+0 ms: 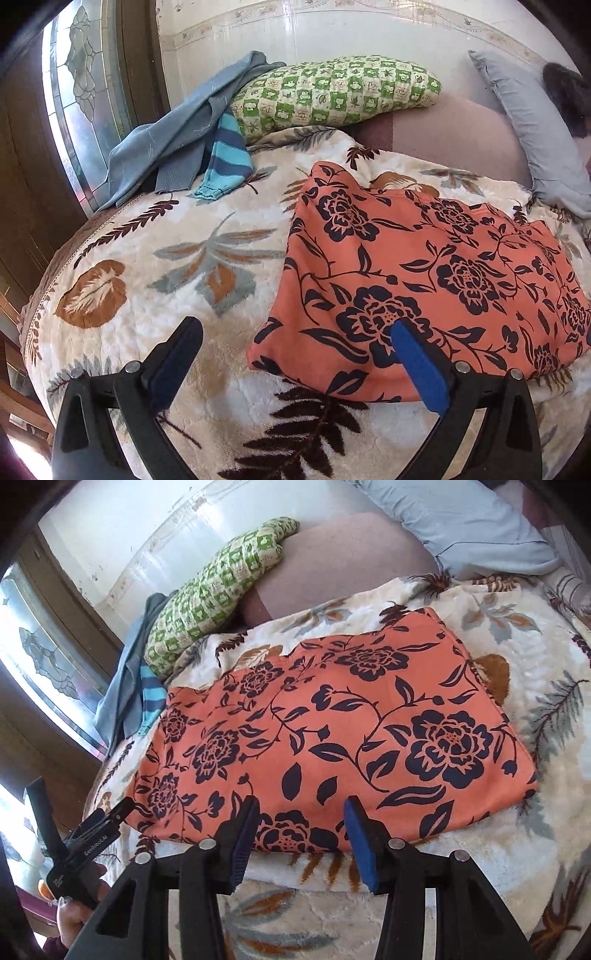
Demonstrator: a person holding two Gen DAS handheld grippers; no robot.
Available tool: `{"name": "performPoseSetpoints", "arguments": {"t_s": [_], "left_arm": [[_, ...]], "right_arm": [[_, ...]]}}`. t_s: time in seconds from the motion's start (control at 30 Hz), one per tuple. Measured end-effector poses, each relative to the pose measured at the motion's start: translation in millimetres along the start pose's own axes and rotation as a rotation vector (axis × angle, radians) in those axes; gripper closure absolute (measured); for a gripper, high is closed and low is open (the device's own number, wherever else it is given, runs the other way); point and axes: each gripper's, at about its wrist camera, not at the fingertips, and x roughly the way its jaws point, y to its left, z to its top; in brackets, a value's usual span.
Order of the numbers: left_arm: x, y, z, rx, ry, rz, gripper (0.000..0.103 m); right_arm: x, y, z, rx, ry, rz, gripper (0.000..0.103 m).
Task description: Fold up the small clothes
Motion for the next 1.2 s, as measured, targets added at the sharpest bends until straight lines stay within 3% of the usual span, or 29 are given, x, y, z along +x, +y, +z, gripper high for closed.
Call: {"name": "performPoseSetpoints", "arguments": {"t_s": [0.33,1.2], "left_arm": [[-5,1,5,-0.032,-0.025,-0.031,0.001],[-15,-1,5,-0.007,-0.061,-0.013,0.001]], "right_arm": [[-29,-6,-16,0.043,-0.046,0.001,0.052],[-13,-11,-19,0.046,-0.032,-0.027,0.052]]}}
